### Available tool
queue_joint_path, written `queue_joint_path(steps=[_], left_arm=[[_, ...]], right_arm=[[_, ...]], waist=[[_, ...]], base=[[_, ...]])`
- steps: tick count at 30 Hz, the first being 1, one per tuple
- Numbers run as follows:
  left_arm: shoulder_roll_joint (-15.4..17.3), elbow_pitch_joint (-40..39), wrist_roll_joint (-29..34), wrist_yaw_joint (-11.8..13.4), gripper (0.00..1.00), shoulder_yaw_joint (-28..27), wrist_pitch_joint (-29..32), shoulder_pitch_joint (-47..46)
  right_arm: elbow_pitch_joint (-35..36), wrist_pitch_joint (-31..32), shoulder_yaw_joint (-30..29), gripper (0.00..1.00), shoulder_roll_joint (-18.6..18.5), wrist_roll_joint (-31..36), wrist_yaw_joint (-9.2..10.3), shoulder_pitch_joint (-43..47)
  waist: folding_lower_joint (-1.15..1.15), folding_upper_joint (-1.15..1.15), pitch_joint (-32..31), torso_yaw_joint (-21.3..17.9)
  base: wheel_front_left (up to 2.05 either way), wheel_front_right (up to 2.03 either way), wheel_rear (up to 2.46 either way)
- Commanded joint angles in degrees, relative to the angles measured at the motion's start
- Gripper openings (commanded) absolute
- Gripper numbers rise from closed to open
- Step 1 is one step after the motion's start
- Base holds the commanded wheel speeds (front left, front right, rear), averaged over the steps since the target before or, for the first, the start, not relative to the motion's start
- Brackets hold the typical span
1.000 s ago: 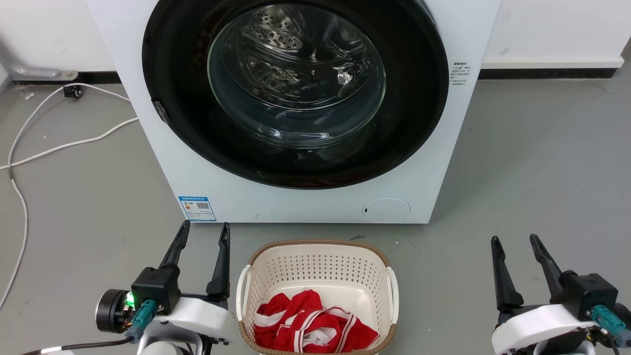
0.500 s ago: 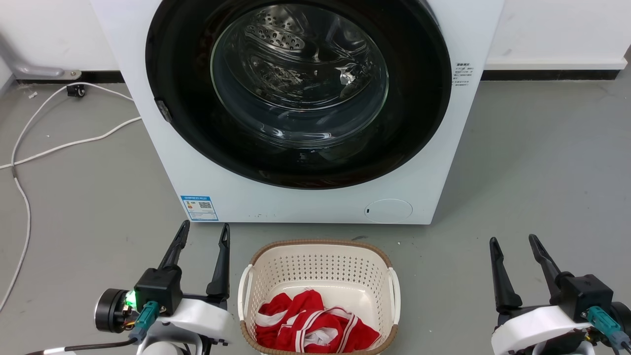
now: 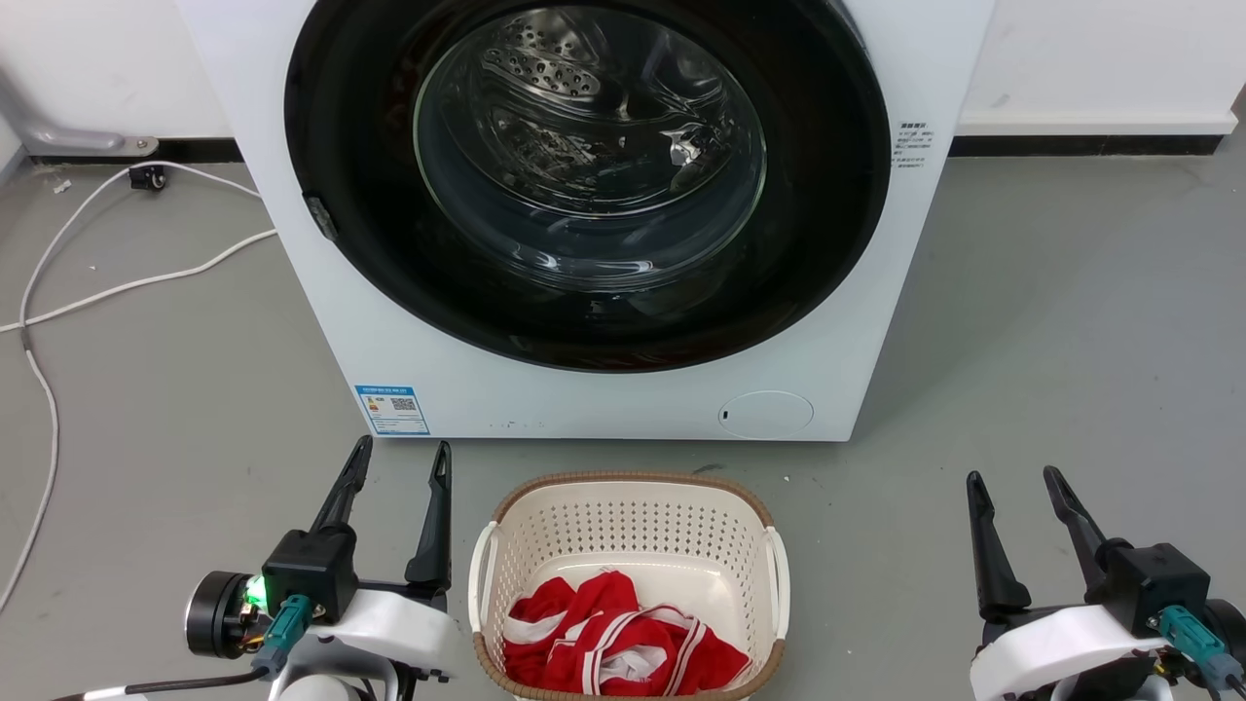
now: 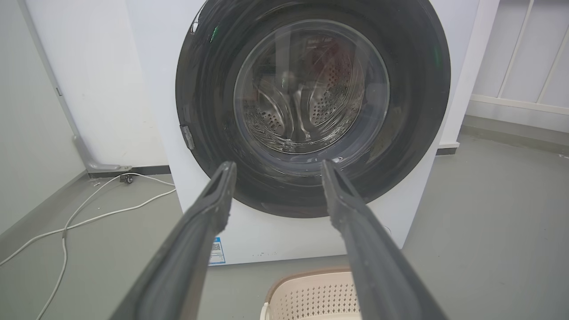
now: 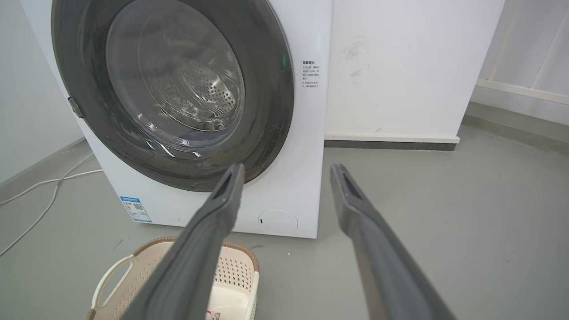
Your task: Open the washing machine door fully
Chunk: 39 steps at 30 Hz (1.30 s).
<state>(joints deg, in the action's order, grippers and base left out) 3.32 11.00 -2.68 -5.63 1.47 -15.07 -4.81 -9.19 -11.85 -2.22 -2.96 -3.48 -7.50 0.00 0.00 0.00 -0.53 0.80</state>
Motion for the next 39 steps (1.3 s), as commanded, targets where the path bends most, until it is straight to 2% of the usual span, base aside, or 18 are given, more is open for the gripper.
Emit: queue_joint_path(steps=[1,2,3,4,5,10,13,15,16,20,25,28,31,33,39], left_arm=[[0.0,0.0,0.3,-0.2,1.00,-0.1,-0.2,-0.2],[0.0,0.0,0.3,-0.2,1.00,-0.1,-0.1,-0.2],[-0.1,0.0,0.3,-0.2,1.00,-0.1,-0.2,-0.3],[-0.1,0.1,0.3,-0.3,1.00,-0.1,-0.2,-0.3],[-0.1,0.1,0.3,-0.3,1.00,-0.1,-0.1,-0.3],[-0.2,0.2,0.4,-0.2,1.00,-0.2,-0.1,-0.3],[-0.2,0.2,0.3,-0.2,1.00,-0.3,-0.1,-0.4],[-0.2,0.2,0.2,-0.2,1.00,-0.4,-0.2,-0.5],[-0.2,0.2,0.2,-0.2,1.00,-0.4,-0.2,-0.5],[-0.2,0.0,0.2,-0.3,1.00,-0.6,-0.1,-0.5],[-0.3,-0.2,0.0,-0.3,1.00,-1.0,-0.1,-0.7],[-0.3,-0.5,-0.1,-0.3,1.00,-1.2,-0.1,-1.1],[-0.3,-0.9,-0.2,-0.3,1.00,-1.4,-0.1,-1.5],[-0.3,-1.1,-0.2,-0.3,1.00,-1.7,-0.1,-1.8],[-0.3,-2.0,-0.1,-0.4,1.00,-1.9,-0.1,-3.4]], right_arm=[[-0.1,-0.2,0.0,1.00,0.2,-0.3,0.02,-0.3],[-0.2,-0.2,0.0,1.00,0.2,-0.4,0.02,-0.4],[-0.4,0.1,0.1,0.84,0.2,-1.4,0.02,-0.4],[-0.5,0.1,0.1,0.33,0.1,-1.8,0.02,-0.4],[-0.5,0.0,0.1,0.00,0.1,-2.2,0.02,-0.4],[-0.2,-1.2,0.2,0.00,0.1,-6.6,0.02,-1.1],[0.2,-2.1,-0.3,0.00,0.1,-14.5,0.02,-1.4],[0.2,-2.8,-0.3,0.00,0.2,-24.5,0.02,-2.2],[0.2,-2.8,-0.3,0.00,0.2,-24.5,0.02,-2.2],[1.1,-3.3,-0.4,0.00,0.1,-47.0,0.02,-4.2],[2.1,-3.3,-1.2,0.00,0.1,-79.1,0.01,-8.1],[3.0,-2.3,-2.4,0.00,0.1,-91.4,0.01,-10.8],[2.8,0.4,-4.3,0.00,-0.6,-98.2,0.01,-14.2],[1.8,1.9,-5.0,0.00,-2.4,-101.2,0.01,-16.9],[-4.7,5.3,-2.6,0.00,-10.0,-105.9,0.01,-27.4]], waist=[[0.00,0.00,0.0,0.0],[0.00,0.00,0.1,0.0],[0.00,0.00,0.1,0.0],[0.00,0.00,0.1,0.0],[0.00,0.00,0.1,0.0],[0.00,0.00,0.1,0.0],[0.00,0.00,0.2,0.0],[0.00,0.00,0.2,0.0],[0.00,0.00,0.2,0.0],[0.00,0.00,0.4,-0.2],[0.00,0.00,0.8,-0.5],[0.00,0.00,1.2,-0.6],[0.00,0.00,2.1,-0.7],[0.00,0.00,2.8,-0.7],[0.00,0.00,5.2,-0.8]], base=[[0.00,0.00,0.00],[0.00,0.00,0.00],[0.00,0.00,0.00],[0.00,0.00,0.00],[0.00,0.00,0.00],[0.00,0.00,0.00],[0.00,0.00,0.00],[0.00,0.00,0.00],[0.00,0.00,0.00],[0.00,0.00,0.00],[0.00,0.00,0.00],[0.00,0.00,0.00],[0.00,0.00,0.00],[0.00,0.00,0.00],[0.00,0.00,0.00]])
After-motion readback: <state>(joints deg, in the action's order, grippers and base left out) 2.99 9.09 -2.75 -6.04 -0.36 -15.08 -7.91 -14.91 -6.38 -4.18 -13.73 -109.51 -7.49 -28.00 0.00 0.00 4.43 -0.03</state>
